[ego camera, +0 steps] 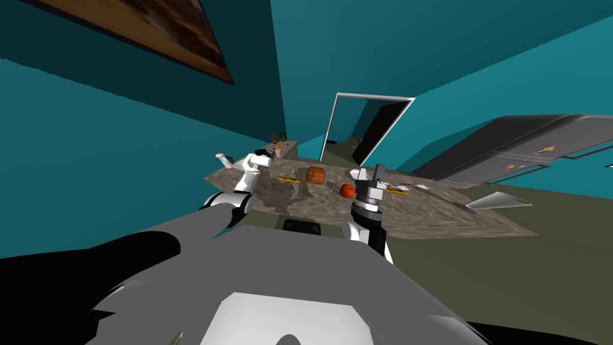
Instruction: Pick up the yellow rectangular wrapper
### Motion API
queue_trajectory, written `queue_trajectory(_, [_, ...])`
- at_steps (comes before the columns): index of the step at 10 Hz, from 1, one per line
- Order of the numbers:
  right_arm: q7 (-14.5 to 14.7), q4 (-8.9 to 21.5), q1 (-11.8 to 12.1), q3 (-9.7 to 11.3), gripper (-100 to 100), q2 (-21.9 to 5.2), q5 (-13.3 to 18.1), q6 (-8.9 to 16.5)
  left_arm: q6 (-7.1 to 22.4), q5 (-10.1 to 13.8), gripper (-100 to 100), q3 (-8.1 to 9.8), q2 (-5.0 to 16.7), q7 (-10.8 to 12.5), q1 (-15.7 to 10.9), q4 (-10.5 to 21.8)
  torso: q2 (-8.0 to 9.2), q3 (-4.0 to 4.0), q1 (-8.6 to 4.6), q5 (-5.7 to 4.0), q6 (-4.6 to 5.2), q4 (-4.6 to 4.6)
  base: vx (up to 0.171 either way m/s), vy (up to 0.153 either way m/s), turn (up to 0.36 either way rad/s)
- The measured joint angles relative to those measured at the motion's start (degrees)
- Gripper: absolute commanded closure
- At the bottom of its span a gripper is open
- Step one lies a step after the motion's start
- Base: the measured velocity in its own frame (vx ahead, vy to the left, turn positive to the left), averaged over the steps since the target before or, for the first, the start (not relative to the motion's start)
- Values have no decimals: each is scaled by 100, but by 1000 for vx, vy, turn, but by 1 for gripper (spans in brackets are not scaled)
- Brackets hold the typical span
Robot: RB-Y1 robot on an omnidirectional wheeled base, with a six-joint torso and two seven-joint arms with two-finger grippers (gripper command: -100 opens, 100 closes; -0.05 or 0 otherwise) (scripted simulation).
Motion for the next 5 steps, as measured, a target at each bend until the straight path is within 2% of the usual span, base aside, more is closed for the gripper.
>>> queue_trajectory(2, [0, 0, 0, 0, 0, 0, 0, 0, 317, 83, -100, 28, 82, -48, -79, 233, 3, 1, 15, 4, -3, -1, -5, -15, 7])
queue_trajectory(3, [0, 0, 0, -1, 0, 0, 0, 0, 329, 76, -100, 26, 81, -51, -120, 353, 3, 1, 21, 5, -3, 0, -13, -41, -59])
queue_trajectory(5, [0, 0, 0, 0, 0, 0, 0, 0, 601, 31, -100, 62, 102, -53, -363, 704, 4, 2, 7, 2, -2, 0, -6, -53, -37])
